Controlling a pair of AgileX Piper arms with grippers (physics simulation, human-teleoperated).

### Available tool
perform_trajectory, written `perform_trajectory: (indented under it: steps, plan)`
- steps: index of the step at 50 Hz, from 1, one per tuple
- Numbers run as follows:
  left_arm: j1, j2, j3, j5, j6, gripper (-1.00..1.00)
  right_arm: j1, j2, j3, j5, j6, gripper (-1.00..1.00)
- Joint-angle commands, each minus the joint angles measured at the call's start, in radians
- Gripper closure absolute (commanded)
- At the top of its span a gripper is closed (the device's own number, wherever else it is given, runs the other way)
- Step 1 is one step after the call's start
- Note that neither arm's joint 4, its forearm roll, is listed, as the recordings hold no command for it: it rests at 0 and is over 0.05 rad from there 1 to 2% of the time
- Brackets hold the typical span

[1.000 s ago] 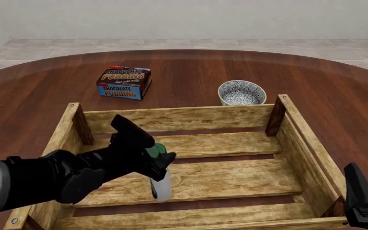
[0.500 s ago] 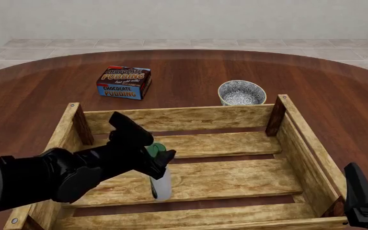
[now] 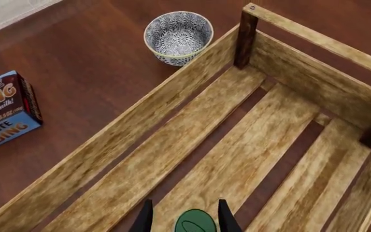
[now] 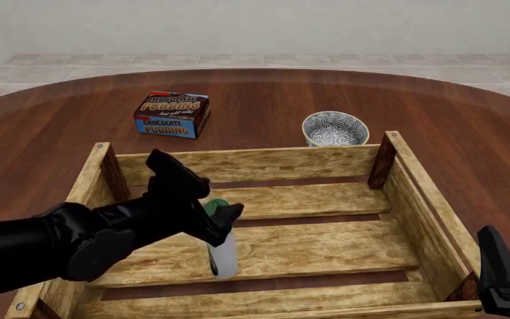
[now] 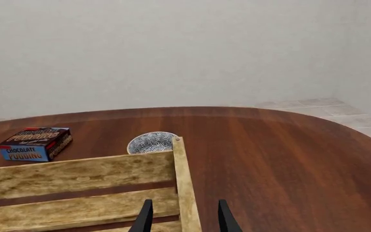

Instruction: Pick up the salad dressing and put it in the tray.

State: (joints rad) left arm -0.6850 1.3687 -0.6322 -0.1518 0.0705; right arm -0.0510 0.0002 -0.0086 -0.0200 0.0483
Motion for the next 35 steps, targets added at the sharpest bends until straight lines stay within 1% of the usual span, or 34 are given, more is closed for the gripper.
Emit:
perform_trajectory:
  steps: [1,35]
  plan:
    - [-0.006,-0.024,-0.007,0.016,0.003,-1.00,0.000,0.000,0.000,-0.001,0.000,-1.00]
    - [-0.003,-0.093,-0.030,0.070,0.030,-1.00,-0.001,0.000,0.000,0.000,0.000,-1.00]
